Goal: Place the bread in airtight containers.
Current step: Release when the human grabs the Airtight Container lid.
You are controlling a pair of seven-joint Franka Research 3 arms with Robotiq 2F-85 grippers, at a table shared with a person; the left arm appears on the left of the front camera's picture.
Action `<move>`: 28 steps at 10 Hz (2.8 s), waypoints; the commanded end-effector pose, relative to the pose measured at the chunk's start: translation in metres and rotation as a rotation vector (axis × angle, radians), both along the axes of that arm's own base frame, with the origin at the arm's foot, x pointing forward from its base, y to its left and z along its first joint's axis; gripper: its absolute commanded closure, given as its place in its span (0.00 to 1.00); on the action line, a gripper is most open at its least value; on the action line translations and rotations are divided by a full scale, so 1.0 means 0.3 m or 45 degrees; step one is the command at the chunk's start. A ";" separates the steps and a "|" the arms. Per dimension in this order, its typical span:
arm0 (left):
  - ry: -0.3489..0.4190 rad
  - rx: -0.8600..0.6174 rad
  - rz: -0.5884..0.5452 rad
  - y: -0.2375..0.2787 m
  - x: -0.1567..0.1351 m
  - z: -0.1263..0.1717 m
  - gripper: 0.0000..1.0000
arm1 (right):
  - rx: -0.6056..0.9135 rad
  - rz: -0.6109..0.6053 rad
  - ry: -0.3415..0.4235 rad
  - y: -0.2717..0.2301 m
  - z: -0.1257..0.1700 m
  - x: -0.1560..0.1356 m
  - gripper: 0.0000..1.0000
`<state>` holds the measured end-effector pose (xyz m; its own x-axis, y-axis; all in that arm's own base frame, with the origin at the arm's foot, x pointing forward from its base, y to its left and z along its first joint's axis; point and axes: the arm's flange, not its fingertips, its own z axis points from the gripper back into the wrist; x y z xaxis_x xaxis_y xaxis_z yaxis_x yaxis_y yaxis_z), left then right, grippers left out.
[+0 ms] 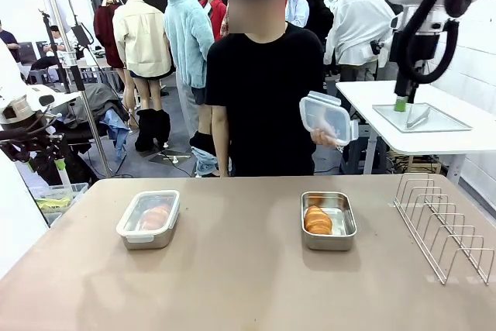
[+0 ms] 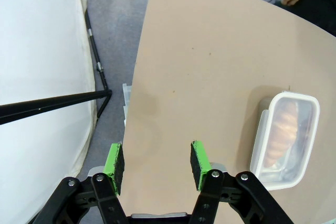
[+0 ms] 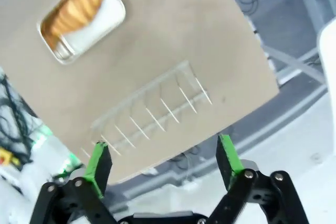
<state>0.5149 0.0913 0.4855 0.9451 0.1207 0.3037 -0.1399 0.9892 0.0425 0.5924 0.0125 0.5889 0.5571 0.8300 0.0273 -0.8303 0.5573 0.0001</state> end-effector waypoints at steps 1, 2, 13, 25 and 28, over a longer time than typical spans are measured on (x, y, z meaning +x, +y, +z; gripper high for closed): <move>-0.002 0.018 0.026 -0.005 0.000 0.003 0.33 | -0.007 0.184 -0.081 -0.025 -0.098 -0.134 0.00; -0.002 0.018 0.026 -0.005 0.000 0.003 0.33 | 0.035 0.363 -0.076 -0.038 -0.124 -0.157 0.00; -0.002 0.018 0.026 -0.005 0.000 0.003 0.33 | -0.011 0.331 -0.058 -0.026 -0.101 -0.124 0.00; -0.002 0.018 0.026 -0.005 0.000 0.003 0.33 | -0.011 0.331 -0.058 -0.026 -0.101 -0.124 0.00; -0.002 0.018 0.026 -0.005 0.000 0.003 0.33 | -0.011 0.331 -0.058 -0.026 -0.101 -0.124 0.00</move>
